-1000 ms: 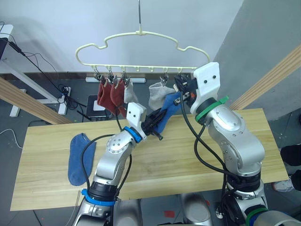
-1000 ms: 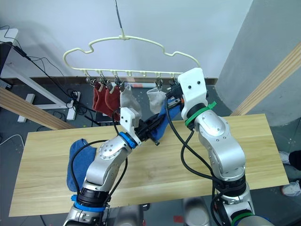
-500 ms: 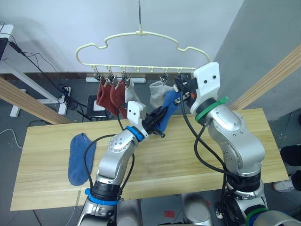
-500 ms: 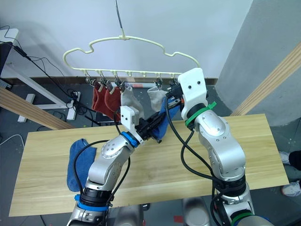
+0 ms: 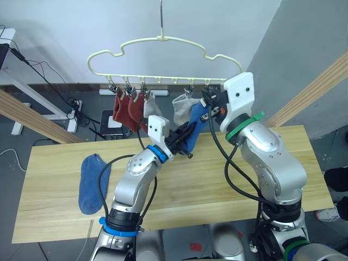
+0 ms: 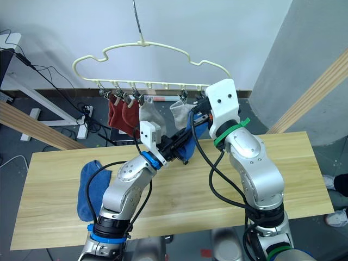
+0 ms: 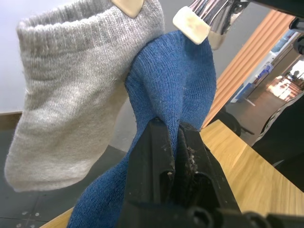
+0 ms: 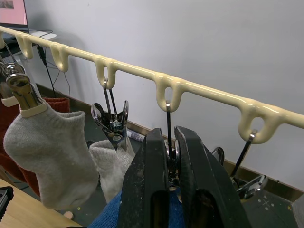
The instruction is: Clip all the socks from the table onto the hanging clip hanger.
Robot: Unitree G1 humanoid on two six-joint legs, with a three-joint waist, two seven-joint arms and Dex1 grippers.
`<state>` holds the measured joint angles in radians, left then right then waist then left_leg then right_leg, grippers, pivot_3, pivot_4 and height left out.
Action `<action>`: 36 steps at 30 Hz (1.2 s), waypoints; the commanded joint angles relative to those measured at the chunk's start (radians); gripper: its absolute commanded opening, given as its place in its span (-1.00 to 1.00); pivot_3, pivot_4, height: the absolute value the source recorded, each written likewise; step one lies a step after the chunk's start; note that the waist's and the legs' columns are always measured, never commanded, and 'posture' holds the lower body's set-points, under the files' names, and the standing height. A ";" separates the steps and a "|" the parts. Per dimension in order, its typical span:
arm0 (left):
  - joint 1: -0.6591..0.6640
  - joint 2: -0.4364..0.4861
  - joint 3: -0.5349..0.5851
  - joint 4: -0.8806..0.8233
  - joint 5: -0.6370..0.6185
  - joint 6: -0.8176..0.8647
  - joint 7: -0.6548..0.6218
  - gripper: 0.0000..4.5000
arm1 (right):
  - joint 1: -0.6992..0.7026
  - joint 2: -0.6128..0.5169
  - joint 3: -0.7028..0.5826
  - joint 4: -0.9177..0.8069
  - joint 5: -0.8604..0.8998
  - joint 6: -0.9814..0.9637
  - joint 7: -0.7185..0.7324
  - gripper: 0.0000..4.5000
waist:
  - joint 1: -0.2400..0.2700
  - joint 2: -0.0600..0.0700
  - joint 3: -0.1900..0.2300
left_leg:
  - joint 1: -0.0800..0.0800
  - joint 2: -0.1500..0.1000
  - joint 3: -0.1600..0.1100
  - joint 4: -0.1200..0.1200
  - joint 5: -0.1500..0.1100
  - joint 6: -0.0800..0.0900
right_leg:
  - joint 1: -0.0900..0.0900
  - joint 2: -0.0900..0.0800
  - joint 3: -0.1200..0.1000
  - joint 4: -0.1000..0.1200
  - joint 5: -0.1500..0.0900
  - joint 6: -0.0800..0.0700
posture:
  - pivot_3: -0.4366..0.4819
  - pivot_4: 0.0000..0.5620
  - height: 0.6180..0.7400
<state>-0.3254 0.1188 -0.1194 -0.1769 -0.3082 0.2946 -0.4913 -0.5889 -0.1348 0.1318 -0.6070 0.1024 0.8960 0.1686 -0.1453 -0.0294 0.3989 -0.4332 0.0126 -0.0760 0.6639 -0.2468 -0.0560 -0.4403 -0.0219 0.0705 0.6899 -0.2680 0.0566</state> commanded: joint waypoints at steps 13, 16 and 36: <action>-0.008 0.006 -0.001 -0.042 0.015 -0.059 -0.002 -1.00 | 0.063 -0.052 -0.032 -0.118 0.066 0.007 0.067 0.26 | 0.001 0.000 0.000 | 0.000 0.000 0.000 0.000 0.000 0.000 | 0.000 0.000 0.000 -0.001 0.000 0.000 | -0.61 0.39 1.00; -0.007 0.013 0.004 -0.033 0.012 -0.059 -0.008 -0.74 | 0.096 -0.101 -0.040 -0.157 0.087 0.003 0.102 0.29 | 0.001 0.000 0.000 | 0.000 0.000 0.000 0.000 0.000 0.000 | 0.000 0.000 0.000 -0.001 0.000 0.000 | -0.62 0.39 1.00; 0.048 0.205 0.019 -0.142 -0.044 -0.045 -0.197 0.18 | 0.285 -0.290 -0.077 -0.246 0.009 -0.141 0.094 0.29 | 0.001 0.000 0.000 | 0.000 0.000 0.000 -0.001 0.000 0.000 | 0.001 0.002 0.000 -0.001 0.000 0.000 | -0.62 0.36 1.00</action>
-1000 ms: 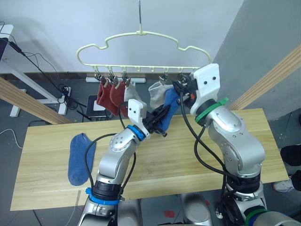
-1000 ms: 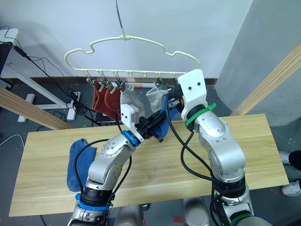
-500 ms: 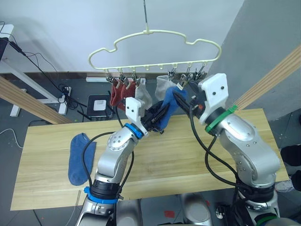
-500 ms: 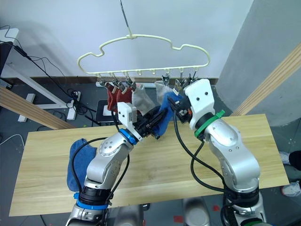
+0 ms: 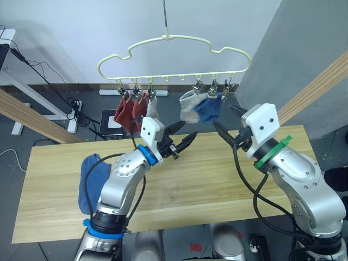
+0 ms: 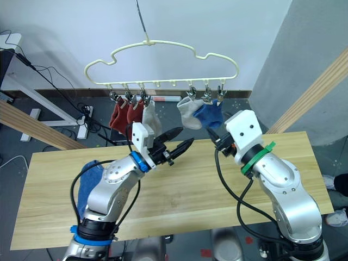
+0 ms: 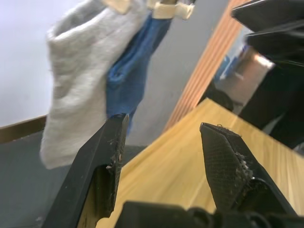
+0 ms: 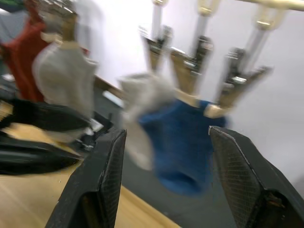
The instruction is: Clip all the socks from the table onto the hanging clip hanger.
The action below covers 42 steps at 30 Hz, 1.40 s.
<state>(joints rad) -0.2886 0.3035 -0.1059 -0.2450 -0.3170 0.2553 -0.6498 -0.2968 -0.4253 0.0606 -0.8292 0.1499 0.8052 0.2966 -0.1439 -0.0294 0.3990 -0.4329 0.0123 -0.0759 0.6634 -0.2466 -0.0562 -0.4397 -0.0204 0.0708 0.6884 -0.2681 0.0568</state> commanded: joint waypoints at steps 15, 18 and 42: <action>-0.055 0.106 0.067 -0.171 -0.151 0.106 -0.056 0.20 | -0.072 0.133 0.029 0.062 -0.152 -0.042 -0.165 0.12 | 0.003 0.000 0.000 | 0.000 0.001 0.000 0.000 0.000 0.000 | 0.000 -0.001 0.000 0.000 0.000 0.000 | -0.58 0.35 1.00; -0.068 0.101 0.060 -0.167 -0.150 0.109 -0.051 0.20 | -0.088 0.150 0.028 0.083 -0.167 -0.033 -0.181 0.05 | 0.003 0.000 0.000 | 0.000 0.000 0.000 0.000 0.000 0.000 | 0.000 -0.001 0.000 0.000 0.000 0.000 | -0.58 0.35 1.00; -0.084 0.102 0.060 -0.161 -0.151 0.118 -0.049 0.20 | -0.207 0.281 0.018 0.180 -0.179 -0.006 -0.241 0.05 | 0.002 0.000 0.000 | 0.000 0.001 0.000 0.000 0.000 0.000 | 0.000 -0.001 0.000 0.001 0.000 0.000 | -0.58 0.33 1.00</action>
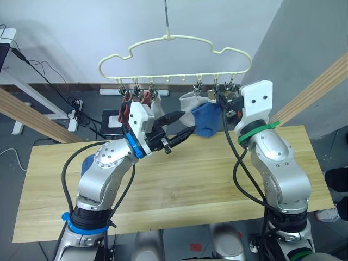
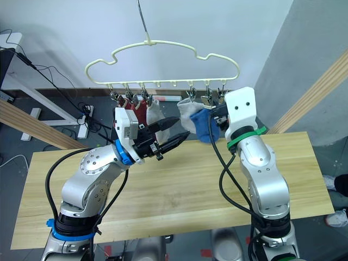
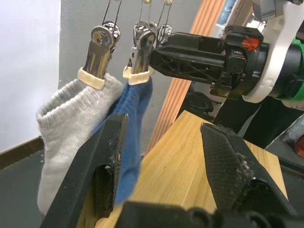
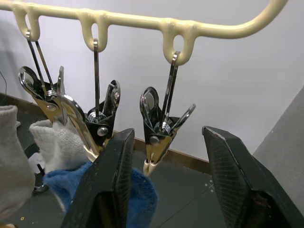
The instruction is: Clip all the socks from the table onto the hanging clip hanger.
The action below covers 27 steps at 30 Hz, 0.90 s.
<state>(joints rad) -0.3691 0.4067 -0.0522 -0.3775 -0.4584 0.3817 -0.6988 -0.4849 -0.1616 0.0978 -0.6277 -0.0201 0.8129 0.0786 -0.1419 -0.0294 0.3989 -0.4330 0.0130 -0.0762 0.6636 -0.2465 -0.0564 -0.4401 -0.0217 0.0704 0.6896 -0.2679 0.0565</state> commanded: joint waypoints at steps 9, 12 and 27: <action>-0.004 -0.001 0.006 -0.031 -0.012 -0.005 -0.001 0.20 | -0.077 0.135 -0.059 -0.046 0.010 0.105 -0.087 0.05 | -0.001 0.000 0.000 | 0.000 0.000 0.000 0.000 0.000 0.000 | 0.000 0.000 0.000 0.001 0.000 0.000 | -0.58 0.32 1.00; -0.006 -0.002 0.006 -0.030 -0.012 -0.005 -0.001 0.20 | -0.090 0.166 -0.066 -0.055 0.007 0.139 -0.106 0.05 | -0.001 0.000 0.000 | 0.000 0.000 0.000 0.000 0.000 0.000 | 0.000 0.000 0.000 0.001 0.000 0.000 | -0.58 0.32 1.00; -0.010 0.001 0.007 -0.034 -0.017 0.003 -0.002 0.20 | -0.140 0.305 -0.114 -0.107 0.040 0.239 -0.154 0.05 | -0.003 0.000 0.000 | 0.000 0.000 0.000 0.000 0.000 0.000 | -0.001 0.000 0.000 0.001 0.000 0.000 | -0.60 0.32 1.00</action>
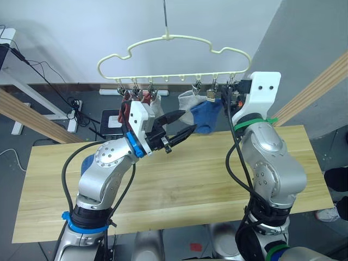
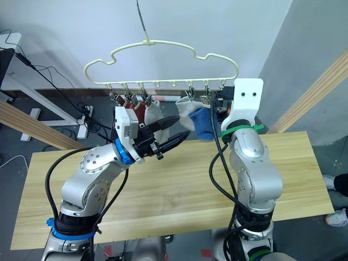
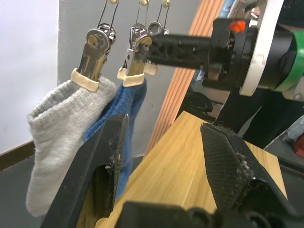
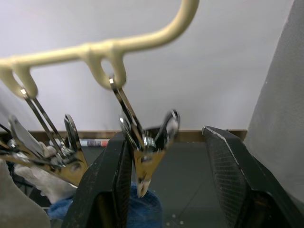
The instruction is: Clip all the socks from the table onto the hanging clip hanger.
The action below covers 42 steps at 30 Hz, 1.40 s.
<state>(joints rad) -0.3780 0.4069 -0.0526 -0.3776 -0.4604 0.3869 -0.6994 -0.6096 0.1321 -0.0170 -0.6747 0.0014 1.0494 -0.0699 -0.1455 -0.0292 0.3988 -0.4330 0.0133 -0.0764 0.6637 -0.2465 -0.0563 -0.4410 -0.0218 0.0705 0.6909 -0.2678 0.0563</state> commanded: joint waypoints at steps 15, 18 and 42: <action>0.001 -0.003 0.000 -0.035 -0.014 -0.001 -0.002 0.20 | -0.024 0.033 -0.013 -0.077 0.052 0.016 -0.038 0.05 | 0.000 0.000 0.000 | 0.000 0.000 0.000 0.000 0.000 0.000 | 0.000 0.000 0.000 0.000 0.000 0.000 | -0.60 0.32 1.00; 0.002 -0.004 -0.002 -0.037 -0.014 -0.001 -0.001 0.20 | -0.026 0.047 -0.027 -0.086 0.068 0.017 -0.046 0.05 | 0.000 0.000 0.000 | 0.000 0.000 0.000 0.000 0.000 0.000 | 0.000 0.000 0.000 0.000 0.000 0.000 | -0.60 0.32 1.00; 0.006 -0.010 -0.008 -0.034 -0.009 -0.003 -0.003 0.20 | -0.010 0.089 -0.045 -0.125 0.218 0.058 -0.154 0.05 | -0.002 0.000 0.000 | 0.000 0.000 0.000 0.000 0.000 0.000 | 0.000 0.000 0.000 -0.001 0.000 0.000 | -0.62 0.33 1.00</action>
<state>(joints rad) -0.3775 0.3991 -0.0546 -0.3776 -0.4606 0.3894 -0.6996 -0.6154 0.1363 -0.0584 -0.7450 0.1998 1.1245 -0.2187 -0.1473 -0.0292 0.3988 -0.4331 0.0131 -0.0761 0.6635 -0.2465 -0.0563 -0.4410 -0.0220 0.0706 0.6903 -0.2678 0.0563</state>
